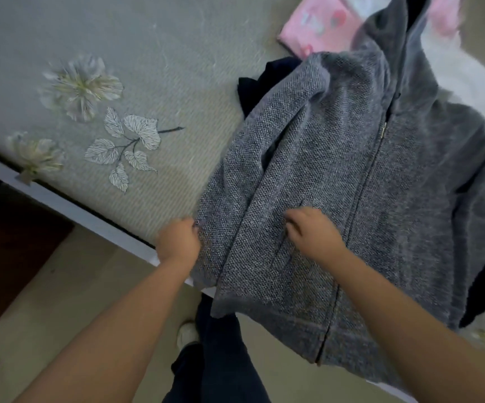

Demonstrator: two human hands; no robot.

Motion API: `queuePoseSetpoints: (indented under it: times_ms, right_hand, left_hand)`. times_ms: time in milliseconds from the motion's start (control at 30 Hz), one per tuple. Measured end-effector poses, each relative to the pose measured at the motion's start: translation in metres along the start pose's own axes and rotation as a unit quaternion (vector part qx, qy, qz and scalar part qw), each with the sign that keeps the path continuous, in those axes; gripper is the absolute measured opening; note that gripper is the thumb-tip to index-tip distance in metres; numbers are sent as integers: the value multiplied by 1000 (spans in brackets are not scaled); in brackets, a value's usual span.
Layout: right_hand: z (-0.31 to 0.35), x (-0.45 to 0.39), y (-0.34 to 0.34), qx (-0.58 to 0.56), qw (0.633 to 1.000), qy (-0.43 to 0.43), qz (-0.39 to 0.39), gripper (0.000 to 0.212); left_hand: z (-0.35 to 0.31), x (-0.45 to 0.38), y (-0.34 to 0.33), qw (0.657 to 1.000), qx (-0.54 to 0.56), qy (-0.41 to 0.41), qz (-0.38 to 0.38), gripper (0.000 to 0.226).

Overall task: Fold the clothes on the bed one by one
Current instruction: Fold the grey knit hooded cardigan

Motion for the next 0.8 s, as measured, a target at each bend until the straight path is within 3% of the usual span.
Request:
queuePoseSetpoints:
  times_ms: [67,167,367,633,800]
  right_hand:
    - [14,-28,30,-9,997,30,-64,37]
    - [32,-66,60,18,991,59,-115,45]
    - [73,-162,70,131,989,52,-51,64]
    - [107,-227,51,119,993,16,13,59]
    - [115,-260,38,112,990,-49,69,61]
  left_hand:
    - [5,-8,14,998,54,16,-19,20]
    - [18,-28,70,988,91,54,-113,20]
    - [51,-101,192,949,99,126,-272,28]
    - [66,-216,299,955,-55,63,-285,25]
    - [55,-266,265,977,-83,-31,-192,38]
Point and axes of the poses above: each hand's wrist, its own x-axis away from the middle knuckle, its own y-axis out of the back of the hand, z = x × y, the point moved 10 cm from there along -x, towards the middle knuckle, and after that the axes turned 8 degrees about -y, right-handed, at the moved point
